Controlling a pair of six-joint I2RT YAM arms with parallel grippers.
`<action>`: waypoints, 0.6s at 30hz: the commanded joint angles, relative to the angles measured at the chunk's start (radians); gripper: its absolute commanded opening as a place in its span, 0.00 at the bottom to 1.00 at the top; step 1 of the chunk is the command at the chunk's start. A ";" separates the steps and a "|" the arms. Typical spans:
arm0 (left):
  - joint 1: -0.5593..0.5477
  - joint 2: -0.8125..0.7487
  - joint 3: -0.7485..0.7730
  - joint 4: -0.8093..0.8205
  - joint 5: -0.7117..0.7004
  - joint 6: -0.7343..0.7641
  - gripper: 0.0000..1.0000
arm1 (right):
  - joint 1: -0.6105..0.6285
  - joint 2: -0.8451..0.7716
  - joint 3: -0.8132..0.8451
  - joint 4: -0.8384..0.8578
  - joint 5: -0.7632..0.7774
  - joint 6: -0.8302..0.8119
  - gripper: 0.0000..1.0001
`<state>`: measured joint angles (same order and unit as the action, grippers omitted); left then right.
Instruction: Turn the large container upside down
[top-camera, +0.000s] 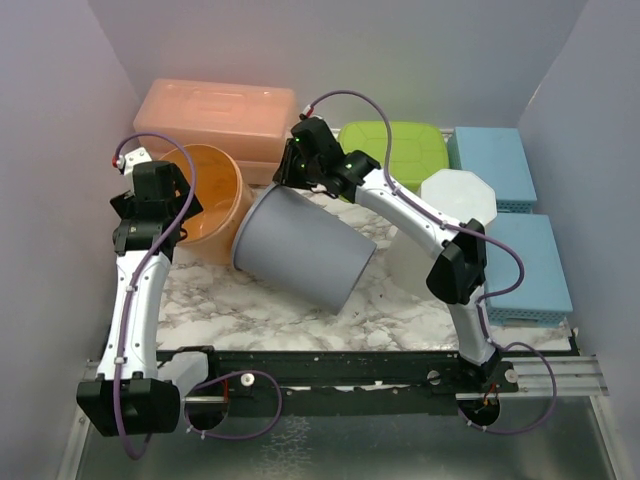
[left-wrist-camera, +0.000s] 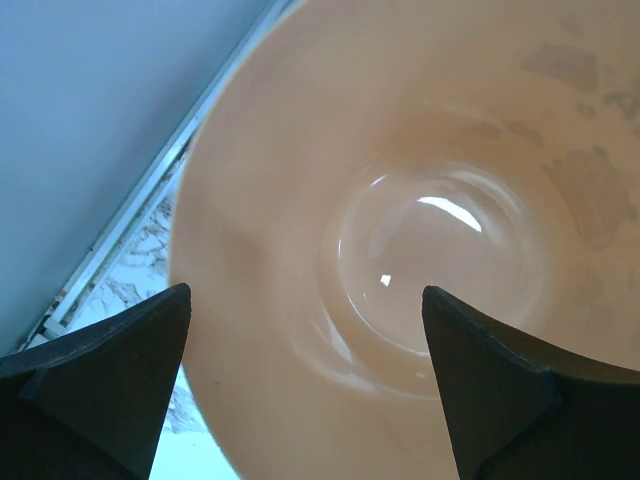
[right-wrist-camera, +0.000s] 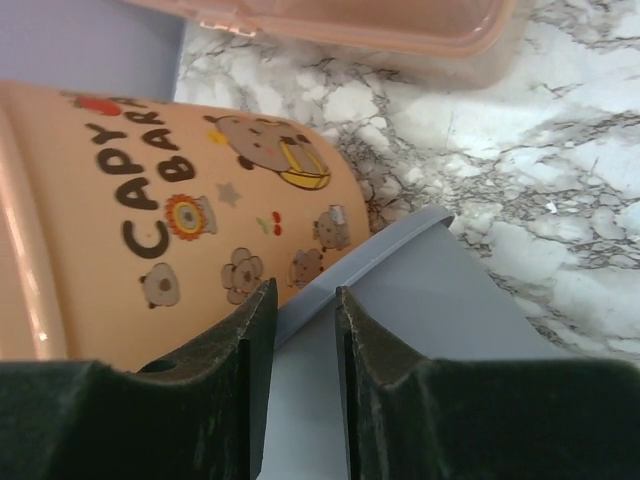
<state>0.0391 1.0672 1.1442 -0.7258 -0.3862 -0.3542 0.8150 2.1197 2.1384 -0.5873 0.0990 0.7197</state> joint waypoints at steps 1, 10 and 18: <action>0.016 0.030 0.094 0.000 -0.017 0.051 0.99 | 0.010 -0.019 0.032 -0.001 -0.060 -0.045 0.34; 0.016 0.022 0.207 0.015 0.029 0.030 0.99 | 0.010 -0.054 0.092 -0.029 -0.030 -0.111 0.51; 0.040 0.011 0.104 -0.052 -0.009 -0.057 0.99 | 0.009 -0.083 0.069 -0.038 -0.137 -0.097 0.55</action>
<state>0.0536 1.0763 1.3205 -0.7235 -0.3912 -0.3508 0.8188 2.0838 2.2078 -0.6018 0.0563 0.6342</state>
